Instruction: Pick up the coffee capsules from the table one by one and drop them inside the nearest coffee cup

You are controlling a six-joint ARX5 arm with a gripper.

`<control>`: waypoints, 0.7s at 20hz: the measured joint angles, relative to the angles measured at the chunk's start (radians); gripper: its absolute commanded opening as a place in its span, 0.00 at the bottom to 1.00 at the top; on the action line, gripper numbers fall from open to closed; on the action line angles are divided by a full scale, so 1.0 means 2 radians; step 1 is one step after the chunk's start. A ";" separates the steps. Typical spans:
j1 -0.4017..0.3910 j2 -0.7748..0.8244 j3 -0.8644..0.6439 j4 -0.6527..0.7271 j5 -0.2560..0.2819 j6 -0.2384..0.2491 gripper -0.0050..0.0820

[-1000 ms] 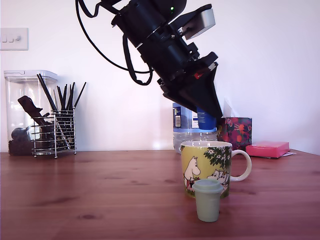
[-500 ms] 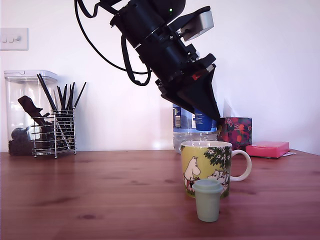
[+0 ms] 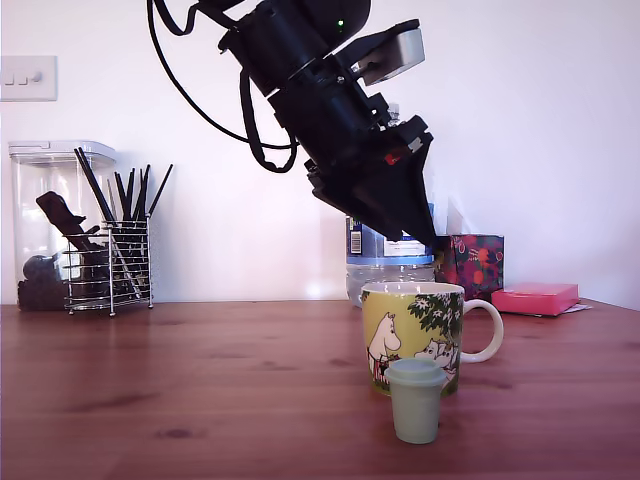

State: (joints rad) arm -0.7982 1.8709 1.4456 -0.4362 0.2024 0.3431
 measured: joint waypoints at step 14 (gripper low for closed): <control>0.029 -0.156 -0.119 0.096 0.059 -0.039 0.04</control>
State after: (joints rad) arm -0.7410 1.5597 1.2083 -0.2451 0.3195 0.2642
